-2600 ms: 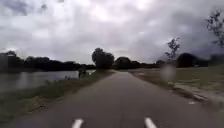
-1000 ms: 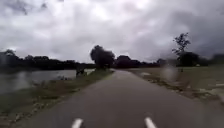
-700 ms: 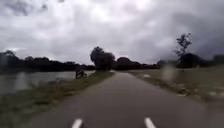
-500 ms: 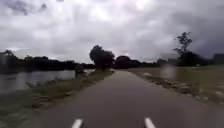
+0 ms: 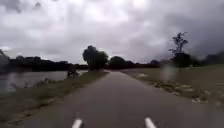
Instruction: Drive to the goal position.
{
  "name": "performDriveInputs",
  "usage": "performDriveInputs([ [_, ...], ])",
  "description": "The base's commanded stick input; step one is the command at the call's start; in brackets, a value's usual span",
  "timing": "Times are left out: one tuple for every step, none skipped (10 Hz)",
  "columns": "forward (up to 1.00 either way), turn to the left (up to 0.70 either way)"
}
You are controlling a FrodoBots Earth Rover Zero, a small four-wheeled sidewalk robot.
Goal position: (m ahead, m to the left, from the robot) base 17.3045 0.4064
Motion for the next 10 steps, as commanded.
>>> performDriveInputs([
  [0.98,0.04],
  [0.98,0.04],
  [0.98,0.04],
  [0.98,0.04],
  [0.98,0.04],
  [0.98,0.04],
  [0.98,0.04],
  [0.98,0.04],
  [0.98,0.04],
  [0.98,0.04],
])
